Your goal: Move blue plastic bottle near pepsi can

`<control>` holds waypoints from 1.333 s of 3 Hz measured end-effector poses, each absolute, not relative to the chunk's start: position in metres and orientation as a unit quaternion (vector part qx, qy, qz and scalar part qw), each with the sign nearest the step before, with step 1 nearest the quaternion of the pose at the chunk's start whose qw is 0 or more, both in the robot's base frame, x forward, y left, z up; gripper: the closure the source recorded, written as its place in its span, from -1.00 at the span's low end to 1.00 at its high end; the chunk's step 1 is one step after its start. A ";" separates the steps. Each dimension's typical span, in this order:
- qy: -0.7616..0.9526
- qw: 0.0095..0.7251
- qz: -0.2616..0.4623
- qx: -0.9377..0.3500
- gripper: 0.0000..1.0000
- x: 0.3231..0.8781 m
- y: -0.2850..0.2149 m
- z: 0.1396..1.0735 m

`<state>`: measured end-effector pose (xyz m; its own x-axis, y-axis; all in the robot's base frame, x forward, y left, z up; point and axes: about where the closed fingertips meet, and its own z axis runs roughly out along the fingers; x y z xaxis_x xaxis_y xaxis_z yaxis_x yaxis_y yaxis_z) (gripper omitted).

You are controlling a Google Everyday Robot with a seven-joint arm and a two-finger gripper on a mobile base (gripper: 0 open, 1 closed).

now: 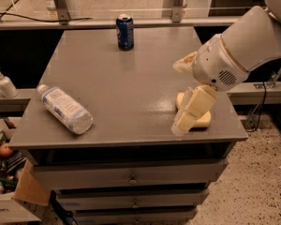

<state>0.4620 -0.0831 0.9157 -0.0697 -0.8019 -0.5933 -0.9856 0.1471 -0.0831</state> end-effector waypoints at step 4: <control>0.634 0.394 0.288 -0.600 -1.00 0.515 0.028 0.879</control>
Offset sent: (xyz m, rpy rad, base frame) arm 0.0618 0.1037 -0.0439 0.4263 -0.1129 0.0479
